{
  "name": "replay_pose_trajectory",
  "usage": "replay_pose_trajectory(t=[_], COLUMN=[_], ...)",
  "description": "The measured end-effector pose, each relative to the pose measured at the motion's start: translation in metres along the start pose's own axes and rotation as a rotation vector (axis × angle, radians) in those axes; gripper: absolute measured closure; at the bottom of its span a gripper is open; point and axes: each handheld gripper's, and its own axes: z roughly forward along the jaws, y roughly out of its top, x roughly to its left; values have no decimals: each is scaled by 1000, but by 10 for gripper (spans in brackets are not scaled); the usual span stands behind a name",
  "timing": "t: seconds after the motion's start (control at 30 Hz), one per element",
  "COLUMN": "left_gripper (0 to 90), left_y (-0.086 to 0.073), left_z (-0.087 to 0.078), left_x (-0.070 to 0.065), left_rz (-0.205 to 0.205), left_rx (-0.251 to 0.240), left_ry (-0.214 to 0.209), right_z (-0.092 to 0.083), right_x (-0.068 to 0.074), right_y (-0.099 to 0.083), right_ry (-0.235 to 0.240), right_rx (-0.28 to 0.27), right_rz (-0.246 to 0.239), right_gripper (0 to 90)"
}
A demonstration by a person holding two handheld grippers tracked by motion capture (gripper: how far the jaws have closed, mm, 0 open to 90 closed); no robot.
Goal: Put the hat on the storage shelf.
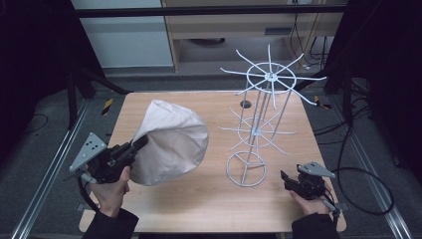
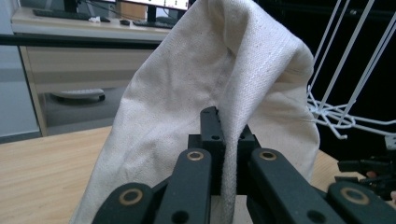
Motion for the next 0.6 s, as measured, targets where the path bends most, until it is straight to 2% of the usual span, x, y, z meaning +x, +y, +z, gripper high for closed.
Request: replay_pose_trajectory(t=[0.27,0.6], left_gripper=[887,887], left_y=[10,21], left_z=[-9,-18], left_x=[-5,-4], left_rz=[2,-31], left_rx=[-61,-136], left_ry=[-13,-36], right_z=[-1,0], right_x=[0,-1], right_y=[0,-1], right_ry=[1,-2], right_rx=[-3,-6], right_rz=[1,-7], right_gripper=[351,349])
